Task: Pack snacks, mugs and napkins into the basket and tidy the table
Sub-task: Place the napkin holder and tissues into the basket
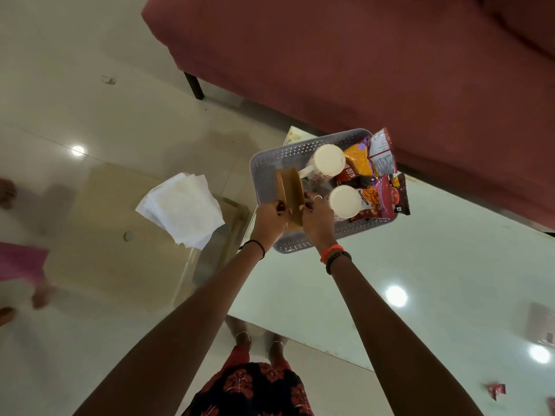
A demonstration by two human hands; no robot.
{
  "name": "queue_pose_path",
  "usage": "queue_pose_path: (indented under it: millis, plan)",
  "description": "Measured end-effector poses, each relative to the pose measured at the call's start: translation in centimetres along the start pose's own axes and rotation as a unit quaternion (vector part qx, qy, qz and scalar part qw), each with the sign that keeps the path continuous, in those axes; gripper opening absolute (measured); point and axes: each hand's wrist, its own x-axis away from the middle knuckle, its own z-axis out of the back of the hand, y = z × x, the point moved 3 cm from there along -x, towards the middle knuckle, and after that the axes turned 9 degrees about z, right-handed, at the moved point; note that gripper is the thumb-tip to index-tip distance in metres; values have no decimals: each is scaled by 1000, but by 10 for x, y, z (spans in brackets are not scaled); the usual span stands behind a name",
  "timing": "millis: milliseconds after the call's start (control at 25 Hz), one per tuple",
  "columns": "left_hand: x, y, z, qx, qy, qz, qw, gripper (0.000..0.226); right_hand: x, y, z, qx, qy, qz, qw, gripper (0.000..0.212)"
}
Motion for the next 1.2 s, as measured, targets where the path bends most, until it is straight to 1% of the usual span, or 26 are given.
queue_pose_path:
  millis: [160,320,520,680,760,800,920,1000,1080,1160,1200]
  plan:
    - [-14,-10,-16,-1,-19,46,999,18,-15,22,-13,8,-39,-20,999,32]
    - [-22,-16,-26,-18,-17,72,997,16,-24,36,-19,10,-55,-21,998,29]
    - [-28,-18,-31,-18,-1,80,997,20,-30,40,-22,-3,-62,-13,998,30]
    - [-31,-16,-31,-5,-3,82,997,18,-34,39,-21,-4,-75,-10,997,30]
    - [-26,-11,-29,2,-3,72,997,15,-35,38,-19,2,-80,-15,997,30]
    - [-23,-8,-27,4,3,59,998,14,-33,36,-18,5,-69,-11,998,30]
    - [-10,-3,-17,25,50,13,998,17,-26,21,-10,18,24,28,999,27]
    - [2,-8,-6,96,67,31,993,26,-17,2,-9,4,79,75,994,22]
    - [14,-22,11,165,113,42,979,29,-9,-19,-16,-27,99,136,985,15]
    - [24,-42,36,223,188,59,955,30,-2,-40,-32,-43,92,180,978,10]
    - [27,-54,52,240,228,75,941,31,0,-48,-43,-53,78,185,978,10]
